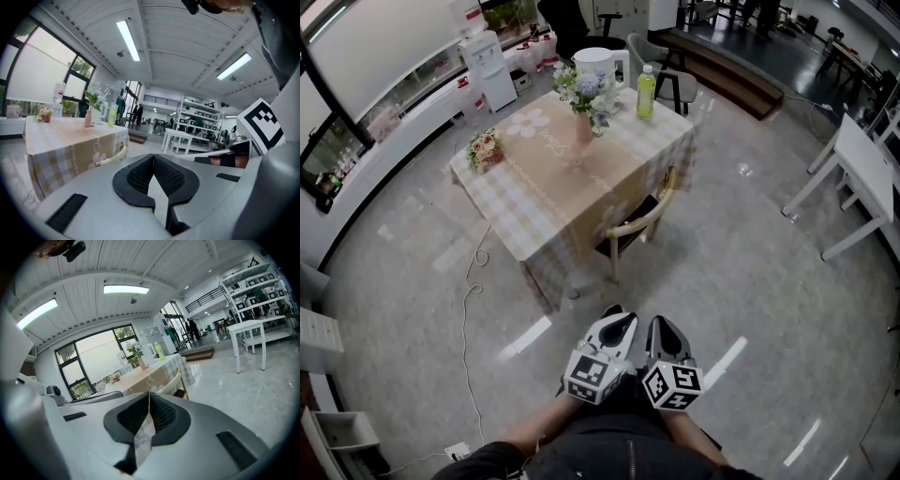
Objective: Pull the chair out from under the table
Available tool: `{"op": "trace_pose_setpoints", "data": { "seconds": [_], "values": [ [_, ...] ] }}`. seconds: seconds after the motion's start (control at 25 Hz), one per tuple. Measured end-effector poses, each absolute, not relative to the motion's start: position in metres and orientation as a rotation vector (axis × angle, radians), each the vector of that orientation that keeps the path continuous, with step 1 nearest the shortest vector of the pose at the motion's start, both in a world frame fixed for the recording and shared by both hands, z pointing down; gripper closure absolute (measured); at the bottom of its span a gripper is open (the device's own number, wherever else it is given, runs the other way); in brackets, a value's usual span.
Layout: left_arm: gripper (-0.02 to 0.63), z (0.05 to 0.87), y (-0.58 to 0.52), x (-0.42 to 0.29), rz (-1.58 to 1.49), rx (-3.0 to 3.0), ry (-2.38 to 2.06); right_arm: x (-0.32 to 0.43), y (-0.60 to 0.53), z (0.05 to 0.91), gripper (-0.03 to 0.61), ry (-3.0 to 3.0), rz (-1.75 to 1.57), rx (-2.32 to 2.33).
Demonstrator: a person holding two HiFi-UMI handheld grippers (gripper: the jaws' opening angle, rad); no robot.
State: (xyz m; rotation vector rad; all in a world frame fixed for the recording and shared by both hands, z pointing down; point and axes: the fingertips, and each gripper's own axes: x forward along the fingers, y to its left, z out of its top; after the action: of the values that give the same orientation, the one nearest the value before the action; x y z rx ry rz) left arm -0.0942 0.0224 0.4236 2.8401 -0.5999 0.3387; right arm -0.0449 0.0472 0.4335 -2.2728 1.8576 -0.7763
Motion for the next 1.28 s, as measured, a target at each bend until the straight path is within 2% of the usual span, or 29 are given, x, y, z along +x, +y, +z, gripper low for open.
{"op": "trace_pose_setpoints", "data": {
  "seconds": [0.44,1.28],
  "values": [
    [0.603,0.426,-0.03,-0.058,0.333,2.826,-0.594,-0.004,0.007,0.438,0.565,1.819,-0.779,-2.313],
    [0.603,0.425,-0.198,0.008,0.334,2.849,-0.586,0.059,-0.159,0.436,0.565,2.007,-0.774,-2.274]
  ]
}}
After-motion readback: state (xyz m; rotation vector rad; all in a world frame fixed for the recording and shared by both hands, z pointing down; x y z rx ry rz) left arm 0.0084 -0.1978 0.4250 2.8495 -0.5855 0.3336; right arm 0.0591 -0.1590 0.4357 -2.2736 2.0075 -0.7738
